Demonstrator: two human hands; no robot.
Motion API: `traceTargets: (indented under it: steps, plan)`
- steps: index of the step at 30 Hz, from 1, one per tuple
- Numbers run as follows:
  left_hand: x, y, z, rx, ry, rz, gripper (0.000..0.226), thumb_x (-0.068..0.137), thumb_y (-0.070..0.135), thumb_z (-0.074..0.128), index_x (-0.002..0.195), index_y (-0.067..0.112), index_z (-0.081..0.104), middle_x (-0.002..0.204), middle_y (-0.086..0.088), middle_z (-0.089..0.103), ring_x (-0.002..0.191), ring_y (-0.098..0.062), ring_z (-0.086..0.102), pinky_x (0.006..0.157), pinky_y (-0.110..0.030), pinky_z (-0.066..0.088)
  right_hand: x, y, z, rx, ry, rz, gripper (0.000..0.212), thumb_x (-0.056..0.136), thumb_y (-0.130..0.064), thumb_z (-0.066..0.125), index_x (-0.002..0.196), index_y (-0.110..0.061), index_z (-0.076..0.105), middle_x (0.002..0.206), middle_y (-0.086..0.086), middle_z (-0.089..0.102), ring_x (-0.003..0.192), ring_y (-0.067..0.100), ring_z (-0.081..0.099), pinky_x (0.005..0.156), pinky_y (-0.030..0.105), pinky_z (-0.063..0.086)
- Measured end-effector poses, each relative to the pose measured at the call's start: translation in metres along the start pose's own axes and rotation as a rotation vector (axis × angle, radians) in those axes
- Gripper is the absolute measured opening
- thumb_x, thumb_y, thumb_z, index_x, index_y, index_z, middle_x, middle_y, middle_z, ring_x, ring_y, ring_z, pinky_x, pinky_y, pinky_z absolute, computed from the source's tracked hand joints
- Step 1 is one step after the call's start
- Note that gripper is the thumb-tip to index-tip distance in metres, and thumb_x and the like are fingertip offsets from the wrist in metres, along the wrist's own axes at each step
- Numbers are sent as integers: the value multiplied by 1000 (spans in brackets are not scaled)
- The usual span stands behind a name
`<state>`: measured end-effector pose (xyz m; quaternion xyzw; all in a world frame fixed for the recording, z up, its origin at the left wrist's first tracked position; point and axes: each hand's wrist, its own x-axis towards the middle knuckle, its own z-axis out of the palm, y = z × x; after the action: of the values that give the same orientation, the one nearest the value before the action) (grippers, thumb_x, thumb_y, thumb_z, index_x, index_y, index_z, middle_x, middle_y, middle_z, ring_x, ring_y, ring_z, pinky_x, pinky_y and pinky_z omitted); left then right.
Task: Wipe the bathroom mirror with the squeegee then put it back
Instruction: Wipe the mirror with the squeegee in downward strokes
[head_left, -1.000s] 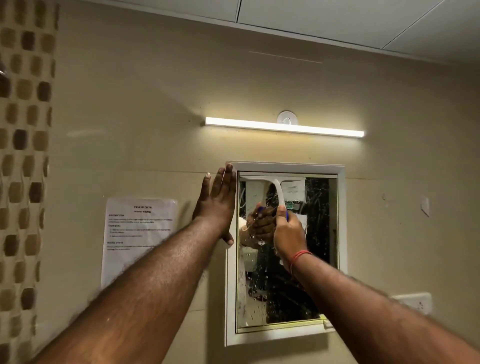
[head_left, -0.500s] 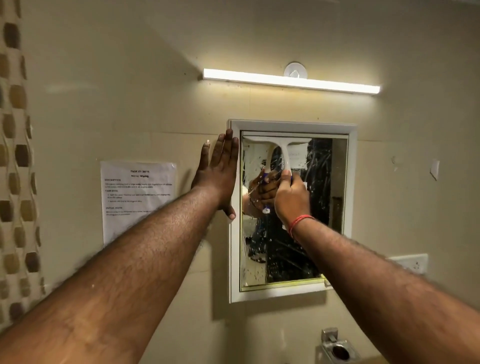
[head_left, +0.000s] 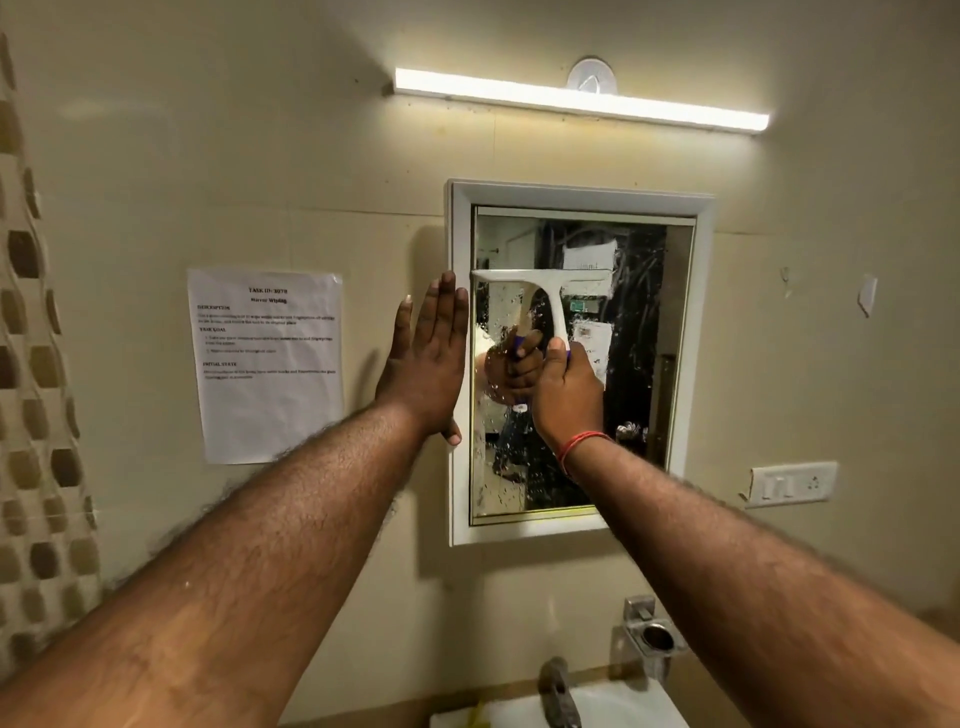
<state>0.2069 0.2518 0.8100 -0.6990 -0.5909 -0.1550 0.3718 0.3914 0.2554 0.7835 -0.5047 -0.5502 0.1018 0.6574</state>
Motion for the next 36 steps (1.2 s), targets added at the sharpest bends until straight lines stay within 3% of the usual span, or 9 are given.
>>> traceTargets:
  steps: [5, 12, 17, 22, 30, 36]
  plan:
    - [-22, 12, 16, 9, -6, -7, 201, 38, 87, 95, 165, -6, -31, 173, -32, -40, 166, -48, -27, 137, -67, 2, -23, 23, 0, -17, -17, 30, 42, 115, -48, 34, 128, -20, 62, 108, 6, 74, 98, 25, 71, 81, 37, 55]
    - [-50, 29, 37, 8, -46, -8, 196, 46, 82, 96, 165, -5, -32, 174, -31, -39, 167, -47, -26, 138, -65, 4, -63, 55, -4, -27, -37, 54, 39, 115, -45, 36, 127, -17, 62, 108, 9, 75, 98, 29, 70, 84, 39, 56]
    - [-75, 44, 58, 6, -78, -11, 192, 50, 78, 98, 166, -6, -29, 175, -31, -37, 168, -47, -23, 138, -65, 5, -91, 81, -4, -43, -55, 95, 37, 116, -46, 37, 116, -18, 61, 95, 4, 72, 87, 25, 67, 73, 33, 46]
    - [-96, 57, 78, 16, -113, -15, 186, 56, 74, 98, 167, -6, -28, 176, -32, -33, 170, -47, -18, 138, -64, 3, -120, 109, -2, -53, -77, 150, 35, 115, -48, 37, 114, -22, 60, 90, 1, 70, 84, 26, 68, 73, 35, 49]
    - [-123, 68, 106, 1, -148, 20, 175, 68, 68, 96, 167, -5, -27, 176, -31, -34, 170, -46, -19, 138, -64, 6, -166, 139, -4, -78, -100, 233, 32, 116, -42, 37, 101, -20, 54, 78, 2, 62, 69, 15, 56, 56, 34, 36]
    - [-142, 75, 123, 6, -184, 38, 172, 71, 69, 93, 166, -6, -29, 176, -31, -34, 171, -46, -16, 138, -65, 4, -189, 159, -2, -110, -123, 309, 35, 115, -45, 37, 104, -19, 57, 77, 2, 62, 67, 20, 56, 59, 36, 34]
